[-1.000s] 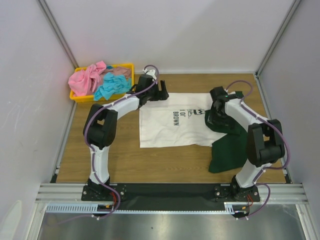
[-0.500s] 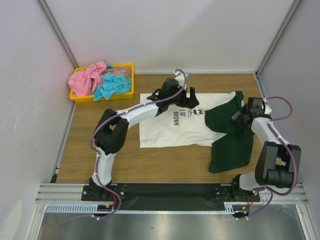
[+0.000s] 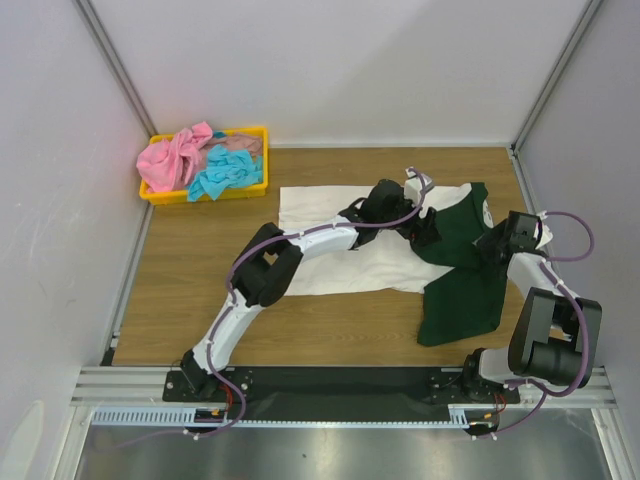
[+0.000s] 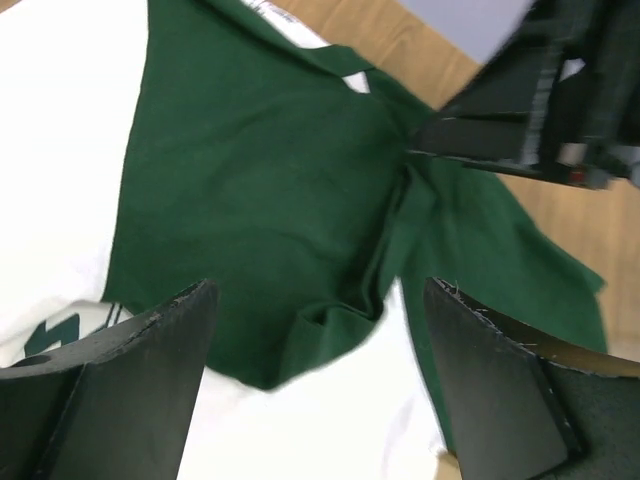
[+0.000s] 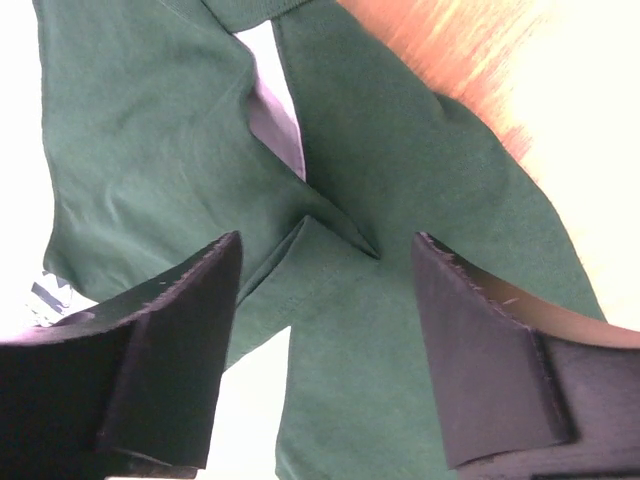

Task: Fold and stack the t-shirts
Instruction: Fold the tshirt

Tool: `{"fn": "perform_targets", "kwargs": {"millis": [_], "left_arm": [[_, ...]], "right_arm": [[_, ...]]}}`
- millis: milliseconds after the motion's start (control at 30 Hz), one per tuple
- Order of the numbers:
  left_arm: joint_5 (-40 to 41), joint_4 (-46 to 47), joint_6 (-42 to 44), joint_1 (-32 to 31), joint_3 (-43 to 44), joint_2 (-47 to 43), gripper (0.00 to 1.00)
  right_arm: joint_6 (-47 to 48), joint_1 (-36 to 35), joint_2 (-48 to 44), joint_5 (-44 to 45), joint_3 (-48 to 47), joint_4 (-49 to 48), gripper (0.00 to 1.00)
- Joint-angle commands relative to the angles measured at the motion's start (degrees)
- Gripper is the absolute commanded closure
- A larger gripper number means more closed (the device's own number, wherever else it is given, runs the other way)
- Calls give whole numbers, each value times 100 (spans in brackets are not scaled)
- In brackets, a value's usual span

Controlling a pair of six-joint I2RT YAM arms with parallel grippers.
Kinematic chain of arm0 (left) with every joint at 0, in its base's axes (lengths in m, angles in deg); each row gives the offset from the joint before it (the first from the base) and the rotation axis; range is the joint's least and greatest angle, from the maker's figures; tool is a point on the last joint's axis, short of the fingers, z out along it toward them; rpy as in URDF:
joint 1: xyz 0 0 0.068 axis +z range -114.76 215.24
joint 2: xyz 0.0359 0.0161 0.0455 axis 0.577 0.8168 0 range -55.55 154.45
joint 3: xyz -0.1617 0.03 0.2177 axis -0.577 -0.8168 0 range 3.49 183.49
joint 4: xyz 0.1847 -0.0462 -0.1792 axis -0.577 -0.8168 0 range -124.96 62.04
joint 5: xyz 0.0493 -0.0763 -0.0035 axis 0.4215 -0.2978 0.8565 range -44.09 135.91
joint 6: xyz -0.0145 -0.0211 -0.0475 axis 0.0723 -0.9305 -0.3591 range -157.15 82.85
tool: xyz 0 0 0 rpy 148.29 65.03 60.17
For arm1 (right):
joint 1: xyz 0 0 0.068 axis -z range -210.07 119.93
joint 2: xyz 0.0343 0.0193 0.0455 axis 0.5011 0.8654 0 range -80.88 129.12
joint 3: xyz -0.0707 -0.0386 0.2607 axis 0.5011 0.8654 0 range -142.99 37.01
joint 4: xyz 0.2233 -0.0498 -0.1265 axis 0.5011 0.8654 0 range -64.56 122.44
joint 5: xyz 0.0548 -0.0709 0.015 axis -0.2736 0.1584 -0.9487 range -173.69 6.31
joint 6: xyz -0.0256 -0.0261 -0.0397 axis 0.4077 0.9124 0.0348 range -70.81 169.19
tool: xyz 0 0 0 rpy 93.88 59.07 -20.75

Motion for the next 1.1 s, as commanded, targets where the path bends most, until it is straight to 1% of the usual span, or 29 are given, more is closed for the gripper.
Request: {"fn": "perform_targets", "kwargs": {"millis": [0, 133, 267, 367, 767, 900, 933, 1000, 1067], "left_arm": [[215, 43, -75, -20, 530, 243, 11], [285, 26, -119, -82, 759, 498, 12], [172, -149, -154, -100, 917, 709, 12], [-39, -185, -224, -108, 865, 727, 13], [-461, -281, -154, -266, 320, 604, 16], [-567, -396, -66, -275, 189, 464, 19], [-619, -352, -14, -267, 31, 394, 22], [-742, -212, 48, -267, -215, 131, 24], [-830, 113, 83, -267, -645, -55, 25]], "right_arm": [[25, 51, -85, -137, 15, -367, 29], [-9, 86, -120, -180, 15, -367, 33], [-18, 112, -146, -180, -12, -314, 34], [-10, 130, -190, -180, -29, -279, 34], [52, 174, -304, -181, -108, -121, 34], [52, 174, -366, -172, -82, -50, 34], [61, 174, -375, -172, -73, -50, 34], [61, 174, -410, -163, -64, -33, 35], [87, 174, -419, -172, -12, -33, 35]]}}
